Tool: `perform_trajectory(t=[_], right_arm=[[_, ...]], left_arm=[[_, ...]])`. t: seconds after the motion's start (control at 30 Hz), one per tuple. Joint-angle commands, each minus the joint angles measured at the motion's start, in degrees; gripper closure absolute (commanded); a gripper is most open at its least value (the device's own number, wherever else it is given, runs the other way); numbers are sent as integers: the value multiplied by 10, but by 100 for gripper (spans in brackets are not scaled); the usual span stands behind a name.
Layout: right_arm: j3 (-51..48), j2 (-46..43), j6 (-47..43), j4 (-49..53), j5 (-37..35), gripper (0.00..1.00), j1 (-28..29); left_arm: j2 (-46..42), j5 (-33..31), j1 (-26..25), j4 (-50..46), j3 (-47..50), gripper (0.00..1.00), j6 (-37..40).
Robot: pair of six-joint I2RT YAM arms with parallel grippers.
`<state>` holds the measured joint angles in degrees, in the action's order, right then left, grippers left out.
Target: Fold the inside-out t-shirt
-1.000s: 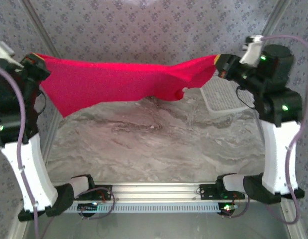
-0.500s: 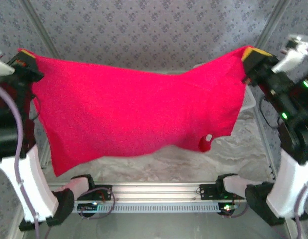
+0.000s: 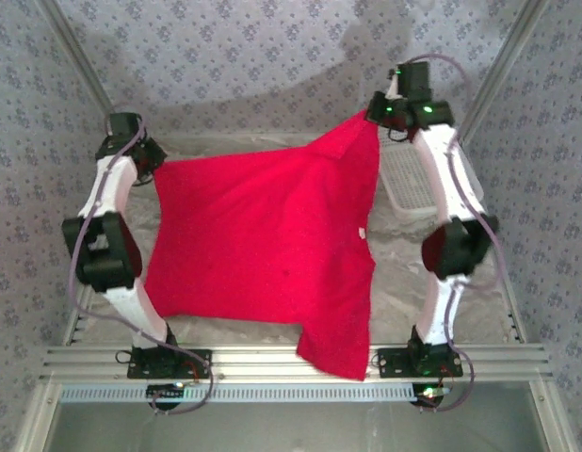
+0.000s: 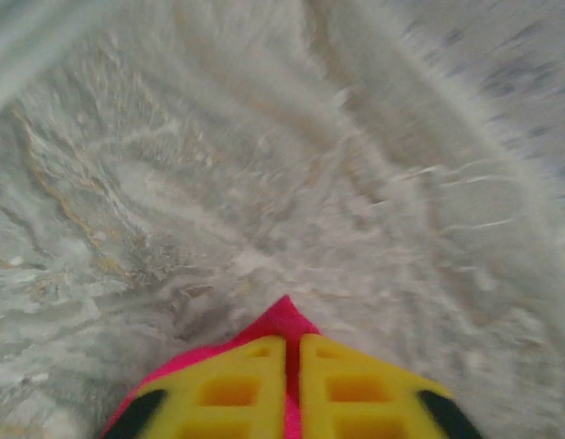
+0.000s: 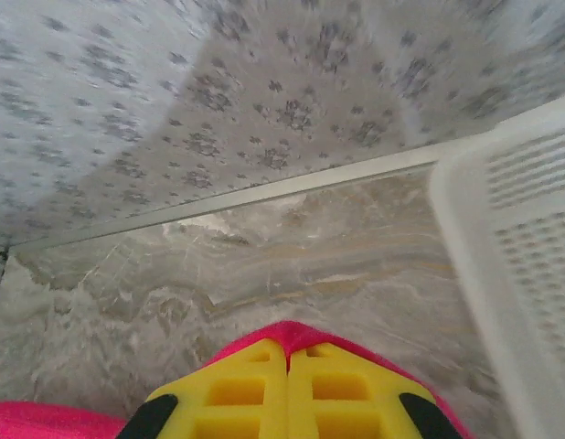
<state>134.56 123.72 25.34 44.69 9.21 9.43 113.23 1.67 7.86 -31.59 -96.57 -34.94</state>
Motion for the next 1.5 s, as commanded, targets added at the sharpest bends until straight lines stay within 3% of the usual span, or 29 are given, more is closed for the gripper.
perform_trajectory(t=[0.0,0.07,0.13,0.2,0.3,0.5,0.67,0.93,1.23,1.33,1.47], right_arm=[[197,145,51,93,31,61,8],[276,212,76,137,41,40,7],[246,207,95,136,45,34,5],[147,155,102,114,39,31,9],[-11,60,97,50,35,30,17],[-297,-105,62,-45,39,30,63],[-457,-168,51,-100,40,30,91],[-642,-172,75,-165,48,33,110],[-845,-278,143,-189,-33,33,167],[-852,-305,148,-188,-55,32,172],[-771,-304,122,-160,-68,32,169]], left_arm=[[75,-9,-1,-45,-108,54,-14],[101,-21,-6,-88,-148,43,-11],[89,-47,-18,-101,-160,39,-7],[48,-58,-29,-90,-120,37,-4],[-29,-45,-47,-76,-38,37,-10],[-183,67,-87,52,227,35,-59],[-207,114,-99,119,364,34,-80],[-187,99,-83,114,436,34,-73],[-231,84,12,70,487,34,-54],[-240,84,18,71,485,34,-47],[-238,89,6,62,460,34,-39]])
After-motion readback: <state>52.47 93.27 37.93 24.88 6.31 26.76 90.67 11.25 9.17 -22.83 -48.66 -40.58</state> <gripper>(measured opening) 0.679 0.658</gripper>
